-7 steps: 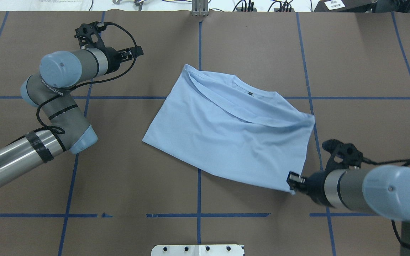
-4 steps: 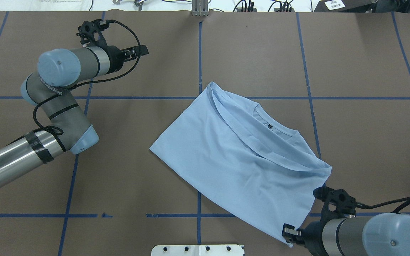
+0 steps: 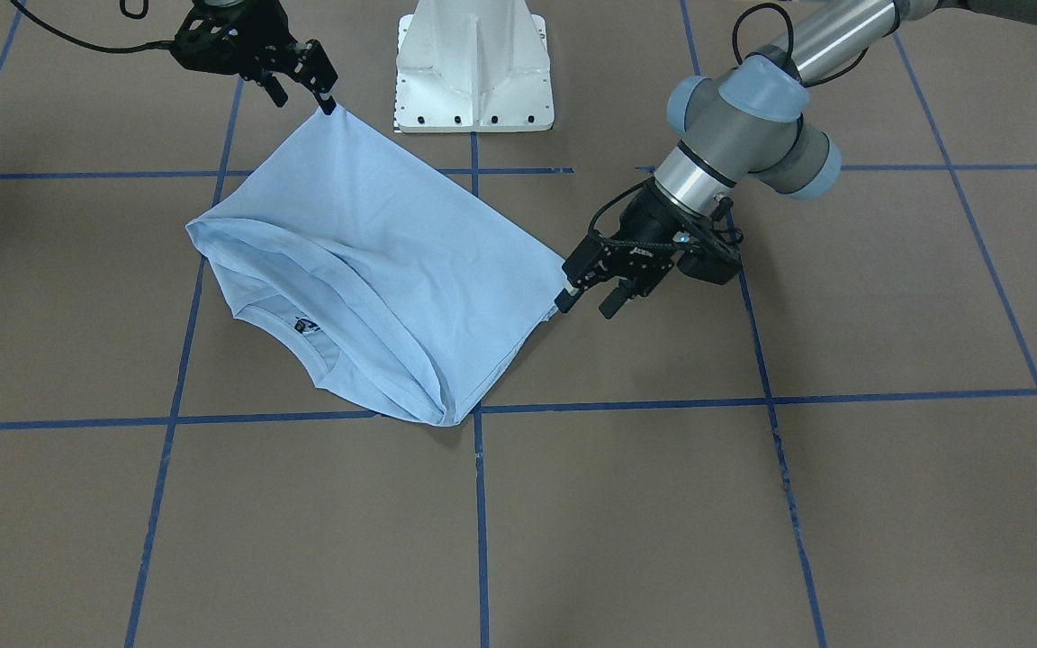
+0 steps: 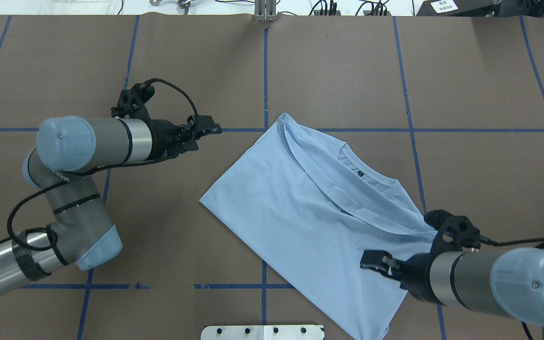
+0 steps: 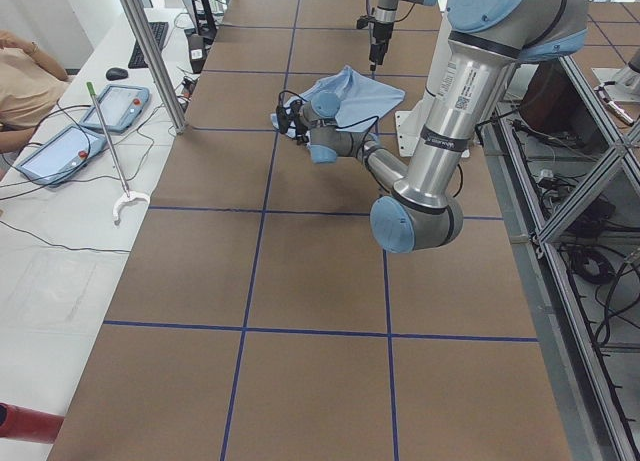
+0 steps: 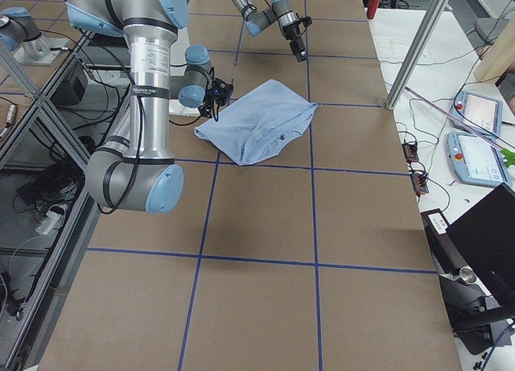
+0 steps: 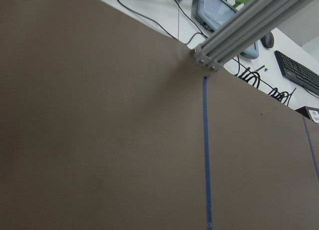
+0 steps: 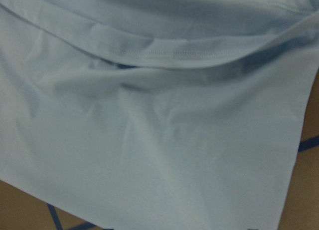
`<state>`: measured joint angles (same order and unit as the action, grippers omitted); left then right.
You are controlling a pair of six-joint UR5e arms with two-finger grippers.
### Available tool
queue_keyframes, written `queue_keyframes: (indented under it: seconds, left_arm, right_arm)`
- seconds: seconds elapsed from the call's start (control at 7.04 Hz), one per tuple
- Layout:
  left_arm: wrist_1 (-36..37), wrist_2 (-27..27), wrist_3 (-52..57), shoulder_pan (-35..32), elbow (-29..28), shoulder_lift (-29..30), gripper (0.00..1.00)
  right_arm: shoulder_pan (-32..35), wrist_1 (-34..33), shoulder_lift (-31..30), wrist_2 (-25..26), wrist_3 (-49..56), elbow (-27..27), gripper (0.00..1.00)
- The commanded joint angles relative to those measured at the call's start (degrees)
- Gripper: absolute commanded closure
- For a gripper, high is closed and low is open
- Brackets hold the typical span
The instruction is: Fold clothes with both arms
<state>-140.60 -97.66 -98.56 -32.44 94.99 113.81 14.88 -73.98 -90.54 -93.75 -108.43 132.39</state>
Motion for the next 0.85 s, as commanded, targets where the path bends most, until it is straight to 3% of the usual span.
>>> queue_keyframes:
  seconds: [0.0,0.14,0.28,0.71]
  left_arm:
    - [19.48,5.1,-2.07,6.75,7.19,-0.52,0.26]
    - [24.19,7.63,-2.16,10.43,7.48,-0.17,0.26]
    - [24.84,8.61,-3.73,12.04,7.05,-0.16,0.26]
    - [25.11,8.62,-4.54,13.54,5.65,1.24,0.33]
  right_arm:
    - [11.01,0.16,10.85,0.05,3.02,-12.61,0.0]
    - [14.45,-0.02,15.52,0.06,7.49,-18.95,0.0]
    - [15.35,0.24,15.74,0.06,10.23,-21.8,0.0]
    - [15.8,0.77,15.74,-0.03,10.87,-23.06,0.0]
